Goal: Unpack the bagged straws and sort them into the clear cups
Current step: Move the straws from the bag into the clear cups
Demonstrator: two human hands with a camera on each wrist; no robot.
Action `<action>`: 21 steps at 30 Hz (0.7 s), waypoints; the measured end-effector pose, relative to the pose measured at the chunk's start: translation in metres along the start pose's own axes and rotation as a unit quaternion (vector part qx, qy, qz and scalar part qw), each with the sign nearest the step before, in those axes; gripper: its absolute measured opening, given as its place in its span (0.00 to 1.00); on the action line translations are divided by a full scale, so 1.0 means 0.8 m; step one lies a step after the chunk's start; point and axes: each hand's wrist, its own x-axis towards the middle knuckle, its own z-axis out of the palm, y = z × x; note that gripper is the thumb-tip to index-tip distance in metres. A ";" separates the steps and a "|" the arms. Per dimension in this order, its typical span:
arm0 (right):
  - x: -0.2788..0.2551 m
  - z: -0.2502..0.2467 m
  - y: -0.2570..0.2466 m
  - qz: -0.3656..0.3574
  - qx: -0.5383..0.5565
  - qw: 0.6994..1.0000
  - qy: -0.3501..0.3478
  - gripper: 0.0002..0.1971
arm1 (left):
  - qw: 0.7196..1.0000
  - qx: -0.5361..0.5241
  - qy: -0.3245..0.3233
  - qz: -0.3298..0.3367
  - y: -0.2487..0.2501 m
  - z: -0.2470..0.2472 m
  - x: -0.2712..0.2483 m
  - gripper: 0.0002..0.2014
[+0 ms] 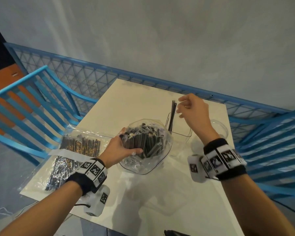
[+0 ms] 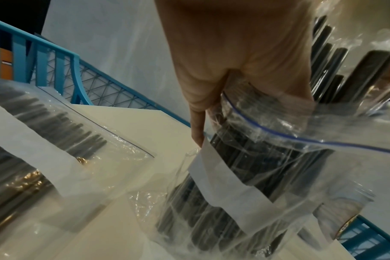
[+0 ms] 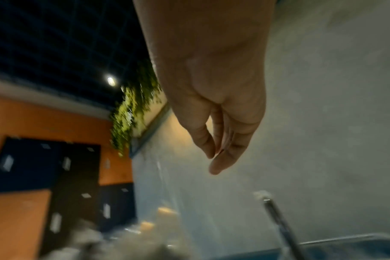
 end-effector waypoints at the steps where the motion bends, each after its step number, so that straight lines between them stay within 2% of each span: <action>1: -0.018 -0.003 -0.011 -0.006 0.025 0.999 -0.045 0.07 | 1.000 -0.002 -0.002 0.003 0.000 0.000 0.000 0.36; 4: -0.072 0.004 -0.033 0.048 0.033 0.966 -0.251 0.06 | 1.000 -0.008 -0.002 0.009 0.001 0.000 0.003 0.36; 5: -0.082 0.012 -0.033 0.066 0.011 0.957 -0.281 0.08 | 1.000 -0.011 -0.001 0.010 0.000 0.000 0.004 0.37; 8: -0.088 0.036 -0.028 0.071 -0.093 0.961 -0.249 0.20 | 1.000 -0.015 -0.007 0.019 0.001 0.001 0.005 0.38; 10: -0.084 0.047 -0.026 0.027 -0.155 0.959 -0.237 0.29 | 1.000 -0.011 -0.009 0.018 0.003 0.002 0.006 0.35; 11: -0.083 0.052 -0.024 -0.001 -0.178 0.956 -0.234 0.30 | 1.000 -0.008 -0.012 0.015 0.004 0.002 0.006 0.33; 14: -0.082 0.060 -0.018 -0.050 -0.193 0.959 -0.203 0.21 | 1.000 0.003 -0.011 0.010 0.004 0.002 0.007 0.27; 17: -0.074 0.056 -0.014 -0.069 -0.141 0.972 -0.175 0.13 | 1.000 0.006 -0.004 0.009 0.001 0.002 0.006 0.25; 21: -0.060 0.035 -0.016 -0.093 -0.091 0.981 -0.146 0.10 | 1.000 -0.012 -0.006 0.019 0.003 0.001 0.005 0.33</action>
